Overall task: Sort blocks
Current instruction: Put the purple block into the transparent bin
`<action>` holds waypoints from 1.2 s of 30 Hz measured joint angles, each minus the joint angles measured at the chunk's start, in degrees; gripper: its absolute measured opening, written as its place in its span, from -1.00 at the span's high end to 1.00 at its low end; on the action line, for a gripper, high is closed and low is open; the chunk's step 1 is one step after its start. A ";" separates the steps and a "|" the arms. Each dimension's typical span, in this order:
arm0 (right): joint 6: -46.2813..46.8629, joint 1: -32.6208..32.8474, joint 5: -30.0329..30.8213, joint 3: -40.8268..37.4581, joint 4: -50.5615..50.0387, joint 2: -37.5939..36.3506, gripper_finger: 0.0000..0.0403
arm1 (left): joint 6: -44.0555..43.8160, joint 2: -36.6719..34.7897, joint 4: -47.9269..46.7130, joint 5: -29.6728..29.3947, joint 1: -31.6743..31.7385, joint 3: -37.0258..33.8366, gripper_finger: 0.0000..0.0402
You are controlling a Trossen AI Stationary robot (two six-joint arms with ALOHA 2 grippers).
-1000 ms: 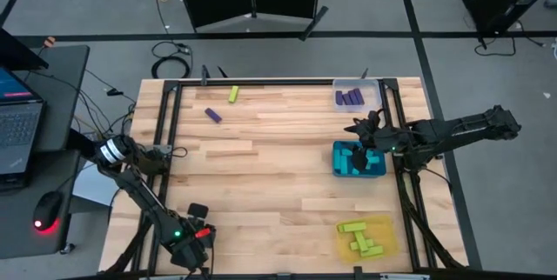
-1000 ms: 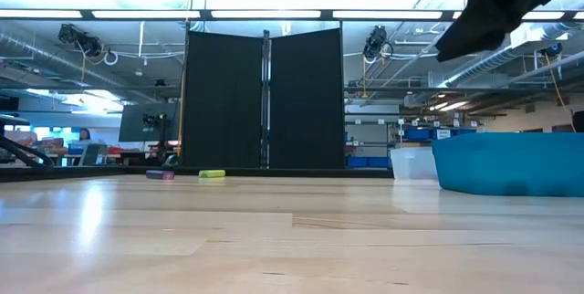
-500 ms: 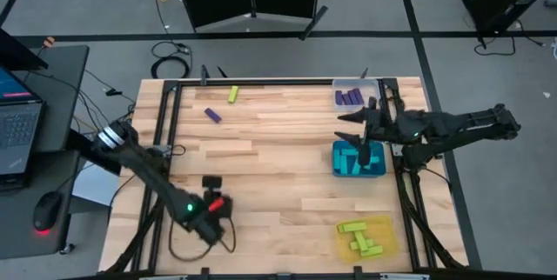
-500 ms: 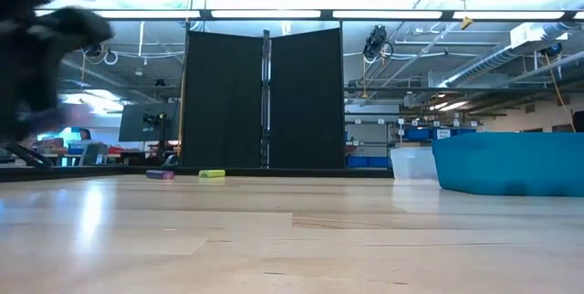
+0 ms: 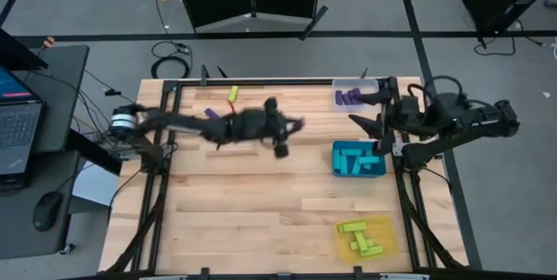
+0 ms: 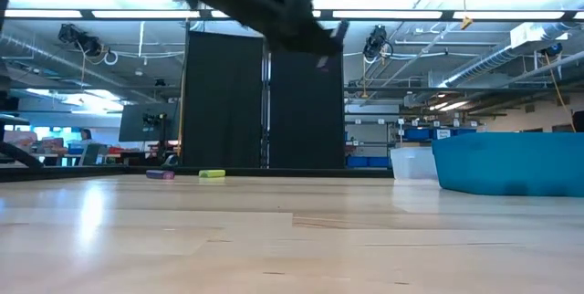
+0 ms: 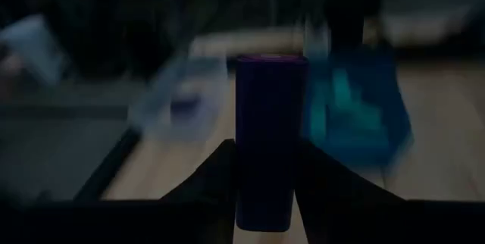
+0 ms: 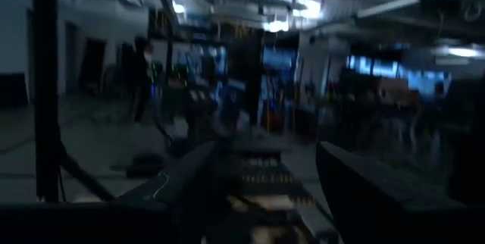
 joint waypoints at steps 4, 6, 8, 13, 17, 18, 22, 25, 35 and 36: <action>-2.24 1.34 -0.02 -0.02 4.92 0.69 -0.17 | -4.76 8.13 15.94 11.48 10.17 2.53 0.48; -3.39 1.75 -0.02 -0.02 6.83 1.16 -0.17 | -9.15 13.42 19.10 15.57 13.73 6.43 0.48; -4.16 2.08 -0.02 -0.02 8.31 1.84 -0.17 | -12.79 18.87 20.05 19.54 15.81 12.24 0.48; -5.22 2.14 -0.02 -0.02 11.06 3.28 -0.17 | -18.99 32.90 17.92 25.90 17.21 30.29 0.48; -5.22 2.12 -0.02 -0.02 11.88 4.47 -0.15 | -20.73 42.47 12.73 26.79 17.72 46.69 0.48; -5.22 2.14 -0.02 -0.02 12.23 4.84 -0.15 | -21.33 44.74 10.50 26.92 17.90 50.62 0.48; -5.22 2.14 -0.02 -0.02 14.45 6.20 -0.15 | -23.73 53.79 2.65 26.97 18.43 65.49 0.48; -5.22 2.14 -0.02 -0.04 15.18 7.01 -0.15 | -25.23 59.14 -2.98 26.12 18.93 74.54 0.48; -6.28 2.12 -0.02 -0.09 17.69 9.46 -0.14 | -33.04 59.88 -1.52 23.45 21.36 71.50 0.35; -6.59 2.12 -0.02 -0.09 17.77 9.70 -0.14 | -33.79 59.88 -0.68 23.68 21.31 71.49 0.24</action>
